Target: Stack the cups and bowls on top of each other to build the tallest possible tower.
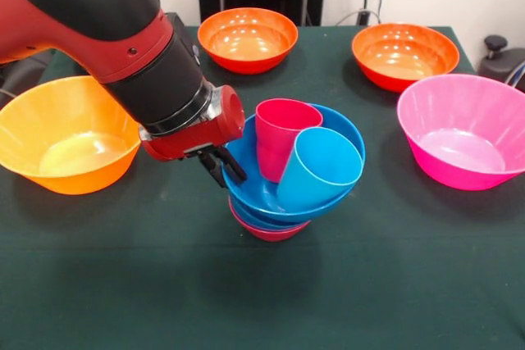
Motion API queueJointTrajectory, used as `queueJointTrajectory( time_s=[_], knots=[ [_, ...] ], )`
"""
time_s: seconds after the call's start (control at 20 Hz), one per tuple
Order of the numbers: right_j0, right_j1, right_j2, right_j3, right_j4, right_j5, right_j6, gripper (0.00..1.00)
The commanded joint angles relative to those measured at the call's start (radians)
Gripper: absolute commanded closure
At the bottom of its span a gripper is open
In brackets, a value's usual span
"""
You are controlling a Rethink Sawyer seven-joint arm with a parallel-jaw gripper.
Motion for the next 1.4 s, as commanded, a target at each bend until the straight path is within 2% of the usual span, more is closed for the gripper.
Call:
queueJointTrajectory(
  time_s=[0.05, 0.5, 0.75, 1.4],
  knots=[
    [-0.007, 0.012, 0.006, -0.054, -0.082, 0.073, -0.371, 1.00],
    [0.000, 0.025, 0.003, -0.100, -0.086, 0.092, -0.400, 1.00],
    [0.002, -0.005, -0.003, -0.085, -0.083, 0.096, -0.387, 1.00],
    [-0.012, -0.015, -0.010, -0.049, -0.099, 0.052, -0.373, 1.00]
  ],
)
